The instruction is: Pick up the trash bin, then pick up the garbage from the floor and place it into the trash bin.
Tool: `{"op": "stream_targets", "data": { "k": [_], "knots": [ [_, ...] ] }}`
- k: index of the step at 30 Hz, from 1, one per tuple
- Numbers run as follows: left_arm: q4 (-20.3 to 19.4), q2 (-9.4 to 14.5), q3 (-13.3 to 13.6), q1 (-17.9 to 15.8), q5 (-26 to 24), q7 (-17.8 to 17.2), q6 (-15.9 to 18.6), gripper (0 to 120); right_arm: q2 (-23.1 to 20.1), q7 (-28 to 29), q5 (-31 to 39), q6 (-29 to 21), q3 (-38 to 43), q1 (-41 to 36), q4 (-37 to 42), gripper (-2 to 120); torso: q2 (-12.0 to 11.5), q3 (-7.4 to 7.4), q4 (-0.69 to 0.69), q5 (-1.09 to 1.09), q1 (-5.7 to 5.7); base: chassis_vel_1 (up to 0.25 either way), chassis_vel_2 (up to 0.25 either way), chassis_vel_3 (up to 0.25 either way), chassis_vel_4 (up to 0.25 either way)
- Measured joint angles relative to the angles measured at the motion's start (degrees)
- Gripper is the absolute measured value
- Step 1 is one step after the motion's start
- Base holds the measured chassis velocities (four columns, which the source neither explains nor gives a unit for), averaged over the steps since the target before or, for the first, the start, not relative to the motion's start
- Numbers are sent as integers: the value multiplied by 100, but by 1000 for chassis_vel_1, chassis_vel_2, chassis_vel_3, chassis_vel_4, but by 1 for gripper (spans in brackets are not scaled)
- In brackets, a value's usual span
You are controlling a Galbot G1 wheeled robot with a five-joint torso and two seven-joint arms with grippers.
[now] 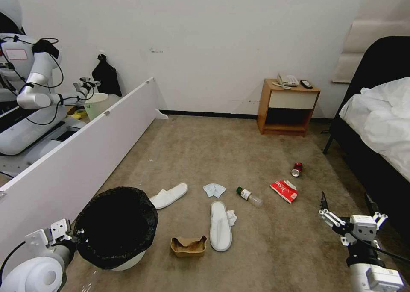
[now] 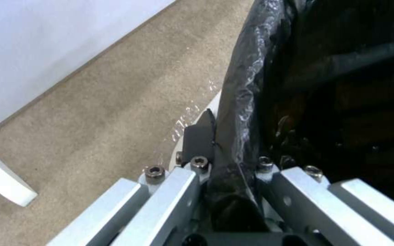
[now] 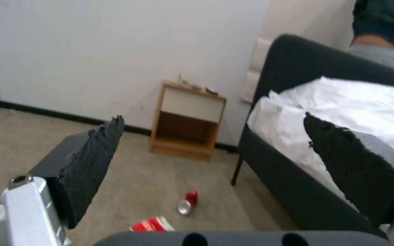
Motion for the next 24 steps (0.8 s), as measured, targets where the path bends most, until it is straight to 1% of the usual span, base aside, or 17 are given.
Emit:
{"op": "stream_targets", "data": {
  "k": [1, 2, 4, 5, 8, 10, 11, 13, 14, 15, 16, 18, 19, 20, 22, 23, 24],
  "knots": [
    [-2, -25, 4, 3, 18, 4, 0, 1, -162, 149, 170, -86, 11, -27, -65, 100, 0, 0, -1, 0, 0, 0, 0, 0, 0],
    [-2, -25, 4, 3, 18, 4, 0, 1, -162, 149, 170, -86, 11, -27, -65, 100, 0, 0, -1, 0, 0, 0, 0, 0, 0],
    [-13, -56, 7, 15, 64, 13, 0, 1, -395, 264, 506, -154, 38, -63, -174, 100, 0, 0, 0, 1, -1, 0, 0, 0, 0],
    [-13, -56, 7, 15, 64, 13, 0, 1, -395, 264, 506, -154, 38, -63, -174, 100, 0, 0, 0, 1, -1, 0, 0, 0, 0],
    [-14, -96, 7, 26, 93, 19, 0, 1, -575, 368, 707, -209, 13, -107, -214, 100, 0, 0, 0, 1, -1, 0, 0, 0, 0],
    [-25, -149, 6, 45, 137, 35, 0, 1, -838, 466, 854, -317, -110, -159, -262, 100, 0, 0, -1, 1, -1, 0, 0, 0, 0],
    [-25, -149, 6, 45, 137, 35, 0, 1, -838, 466, 854, -317, -110, -159, -262, 100, 0, 0, -1, 1, -1, 0, 0, 0, 0],
    [-46, -188, 5, 60, 165, 45, 0, 1, -1169, 462, 945, -318, -203, -164, -392, 100, 0, 0, 0, 1, -1, 0, 0, 0, 0],
    [-46, -188, 5, 60, 165, 45, 0, 1, -1169, 462, 945, -318, -203, -164, -392, 100, 0, 0, 0, 1, -1, 0, 0, 0, 0],
    [-62, -205, 6, 64, 176, 48, 0, 1, -1483, 453, 1050, -258, -269, -169, -516, 100, 0, 0, -1, 2, -1, 0, 0, 0, 0],
    [-62, -205, 6, 64, 176, 48, 0, 1, -1483, 453, 1050, -258, -269, -169, -516, 100, 0, 0, -1, 2, -1, 0, 0, 0, 0],
    [-80, -242, 9, 71, 216, 50, 0, 1, -2164, 355, 1136, -119, -347, -209, -742, 100, 0, 0, 0, 1, -1, 0, 0, 0, 0],
    [-80, -260, 10, 73, 234, 52, 0, 1, -2405, 318, 1189, -116, -386, -245, -797, 100, 0, 0, 0, 1, -1, 0, 0, 0, 0],
    [-80, -260, 10, 73, 234, 52, 0, 1, -2405, 318, 1189, -116, -386, -245, -797, 100, 0, 0, 0, 1, -1, 0, 0, 0, 0],
    [-79, -295, 14, 76, 289, 60, 0, 1, -2917, 153, 1325, -283, -506, -304, -909, 100, 0, 0, 0, -1, -1, 0, 0, 0, 0],
    [-79, -295, 14, 76, 289, 60, 0, 1, -2917, 153, 1325, -283, -506, -304, -909, 100, 0, 0, 0, -1, -1, 0, 0, 0, 0],
    [-76, -299, 14, 78, 307, 67, 0, 1, -3081, 65, 1356, -349, -582, -303, -974, 100, 0, 0, -1, -1, -1, 0, 0, 0, 0]
  ]
}}
